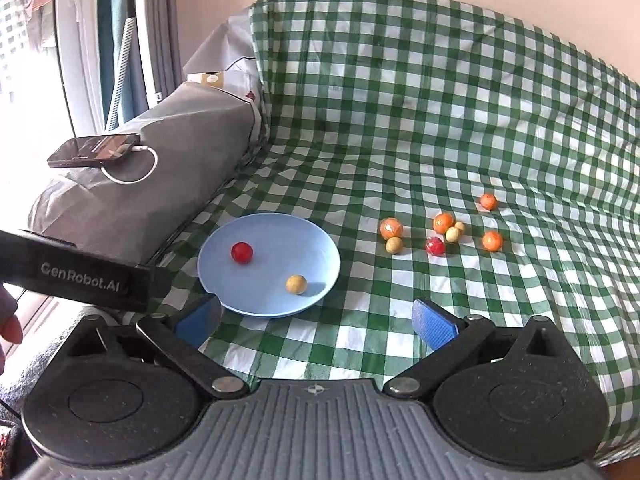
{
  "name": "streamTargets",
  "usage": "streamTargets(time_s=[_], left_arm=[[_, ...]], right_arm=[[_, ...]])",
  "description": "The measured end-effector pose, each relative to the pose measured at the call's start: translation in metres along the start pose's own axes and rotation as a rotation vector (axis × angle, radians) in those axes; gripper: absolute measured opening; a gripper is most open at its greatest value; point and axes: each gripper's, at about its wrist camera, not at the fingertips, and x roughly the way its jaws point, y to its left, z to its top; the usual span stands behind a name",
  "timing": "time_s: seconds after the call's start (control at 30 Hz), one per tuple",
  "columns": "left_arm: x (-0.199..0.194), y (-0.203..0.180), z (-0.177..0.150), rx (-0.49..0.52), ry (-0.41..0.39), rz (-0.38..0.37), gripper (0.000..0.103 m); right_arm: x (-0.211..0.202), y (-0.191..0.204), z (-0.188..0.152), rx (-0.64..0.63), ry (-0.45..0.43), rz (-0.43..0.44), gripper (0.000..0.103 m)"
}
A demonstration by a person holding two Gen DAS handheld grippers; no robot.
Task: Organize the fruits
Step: 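Open both tools to drop the fruits onto the blue plate, then grasp a yellow fruit with the left tool while the right tool grasps a tangerine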
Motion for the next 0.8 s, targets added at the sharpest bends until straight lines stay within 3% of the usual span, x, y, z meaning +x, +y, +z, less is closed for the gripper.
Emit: streamTargets(time_s=[0.43,0.8], left_arm=[[0.035,-0.011,0.024,0.002,0.058,-0.006,0.103],[0.082,-0.054,0.065,0.013,0.090,-0.039,0.103]], right_arm=[[0.034,-0.019,-0.003,0.066,0.039,-0.020,0.101],[0.072,-0.069,-0.004,0.143,0.038,-0.102,0.101]])
